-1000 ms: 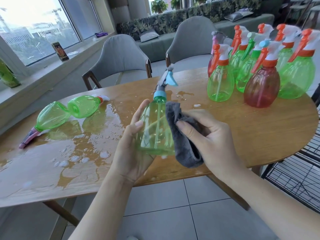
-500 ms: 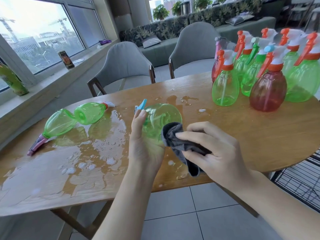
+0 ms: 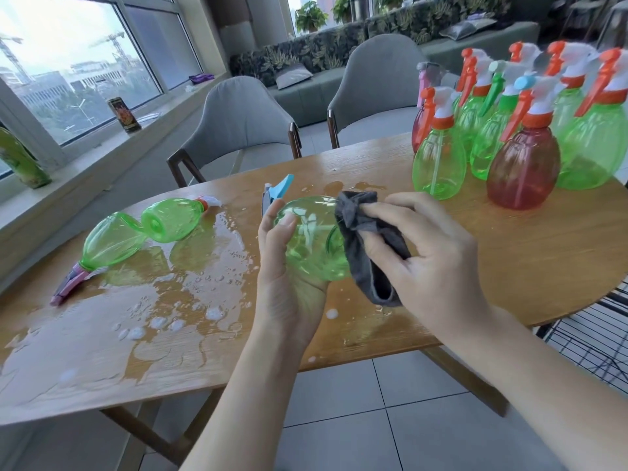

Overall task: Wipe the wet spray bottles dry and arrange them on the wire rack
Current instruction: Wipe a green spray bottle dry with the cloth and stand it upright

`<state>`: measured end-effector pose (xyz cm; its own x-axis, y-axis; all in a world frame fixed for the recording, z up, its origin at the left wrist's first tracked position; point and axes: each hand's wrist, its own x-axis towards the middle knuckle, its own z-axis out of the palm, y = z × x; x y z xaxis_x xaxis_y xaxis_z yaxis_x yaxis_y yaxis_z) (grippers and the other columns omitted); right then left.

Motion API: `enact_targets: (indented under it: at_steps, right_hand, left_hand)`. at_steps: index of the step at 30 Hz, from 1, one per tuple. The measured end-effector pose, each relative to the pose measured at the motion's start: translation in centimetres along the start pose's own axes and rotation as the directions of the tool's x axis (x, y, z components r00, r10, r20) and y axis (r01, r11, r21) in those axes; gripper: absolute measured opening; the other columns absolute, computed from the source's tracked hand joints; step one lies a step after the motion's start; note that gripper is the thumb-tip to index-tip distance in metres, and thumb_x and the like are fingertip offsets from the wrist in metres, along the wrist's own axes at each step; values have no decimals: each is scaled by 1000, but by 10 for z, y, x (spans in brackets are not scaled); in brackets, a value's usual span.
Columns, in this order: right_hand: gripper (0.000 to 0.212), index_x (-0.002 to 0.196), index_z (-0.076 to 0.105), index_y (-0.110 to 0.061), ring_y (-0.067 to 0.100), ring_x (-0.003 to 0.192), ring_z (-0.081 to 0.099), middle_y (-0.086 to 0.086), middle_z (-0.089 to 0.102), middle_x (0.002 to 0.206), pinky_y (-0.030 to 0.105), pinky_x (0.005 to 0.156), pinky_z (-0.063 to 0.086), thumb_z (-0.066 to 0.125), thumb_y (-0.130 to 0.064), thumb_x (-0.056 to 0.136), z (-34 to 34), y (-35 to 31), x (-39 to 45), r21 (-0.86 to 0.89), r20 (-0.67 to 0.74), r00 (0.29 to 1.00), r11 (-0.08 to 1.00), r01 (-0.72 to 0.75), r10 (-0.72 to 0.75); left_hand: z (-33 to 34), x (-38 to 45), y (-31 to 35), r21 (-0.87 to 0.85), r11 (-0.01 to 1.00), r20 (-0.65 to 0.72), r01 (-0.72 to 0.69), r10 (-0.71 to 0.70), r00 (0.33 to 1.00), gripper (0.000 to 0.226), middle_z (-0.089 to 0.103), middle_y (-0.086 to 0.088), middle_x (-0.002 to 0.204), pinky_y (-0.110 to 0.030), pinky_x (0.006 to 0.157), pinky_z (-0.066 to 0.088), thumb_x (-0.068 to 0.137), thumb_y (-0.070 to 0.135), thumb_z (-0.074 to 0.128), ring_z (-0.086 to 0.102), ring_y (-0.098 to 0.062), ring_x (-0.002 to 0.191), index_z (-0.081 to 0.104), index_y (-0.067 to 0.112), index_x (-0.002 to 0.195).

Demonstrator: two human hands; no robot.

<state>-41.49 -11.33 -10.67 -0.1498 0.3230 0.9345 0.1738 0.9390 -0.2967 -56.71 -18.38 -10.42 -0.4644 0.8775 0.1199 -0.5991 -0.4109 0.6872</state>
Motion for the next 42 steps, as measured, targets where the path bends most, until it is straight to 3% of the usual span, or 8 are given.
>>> enact_targets:
  at_steps: [8,16,21,27,31,35,38,42]
  right_hand:
    - [19,105,77,-3,7,89,61,7,68,99,9,86,46,76,-5,86,2,-6,-25,85,192,967,978,-189,170]
    - [17,103,76,-1,15,93,63,11,68,100,22,85,51,77,0,86,-2,-8,-7,118,125,987,986,-118,103]
    - [15,103,74,0,13,96,62,12,69,100,19,87,50,77,1,88,-1,8,-3,44,63,992,993,-111,108]
    - [15,105,75,-4,7,88,62,2,69,95,20,80,53,77,-7,91,-14,38,7,-31,-20,959,959,-282,282]
    - [15,108,75,-9,7,89,65,-3,69,96,28,80,56,76,-14,93,-24,45,17,15,-34,937,937,-348,349]
    - [16,109,76,-13,11,93,69,-6,70,98,40,83,59,77,-17,93,-28,44,29,72,-28,924,923,-379,382]
    - [18,111,76,-13,12,96,70,-4,72,101,42,84,59,75,-18,93,-30,44,36,88,-20,931,928,-361,364]
    - [20,113,77,-10,12,97,67,0,72,103,32,85,56,74,-16,94,-30,44,41,37,-10,959,958,-283,284]
  left_hand:
    - [2,6,6,-11,1000,-118,-18,16,993,96,48,-21,157,-49,86,60,84,36,84,55,-38,126,35,12,163]
    - [8,-6,-6,-8,1000,-61,-1,0,998,44,68,-9,122,-40,71,63,89,26,72,74,-26,94,59,28,131]
    - [3,-4,-9,80,997,-45,16,-13,999,47,58,-14,144,-58,91,54,91,31,74,70,-32,111,58,33,135]
    - [4,-2,-1,181,983,-94,29,-12,996,58,63,-9,136,-54,90,55,84,32,75,72,-29,107,59,32,140]
    - [-3,0,5,499,867,-28,-1,17,999,76,57,-16,146,-56,91,58,71,41,82,69,-41,123,50,55,138]
    - [-8,-4,8,798,581,181,-160,23,983,74,75,18,104,-42,95,61,83,44,78,76,-17,103,25,39,134]
    - [-5,-8,8,859,464,235,-216,17,972,77,69,18,117,-50,101,59,77,56,79,72,-13,110,30,39,134]
    - [-2,-13,7,887,344,330,-308,-6,944,71,61,28,135,-27,104,50,80,51,78,60,-1,128,44,45,142]
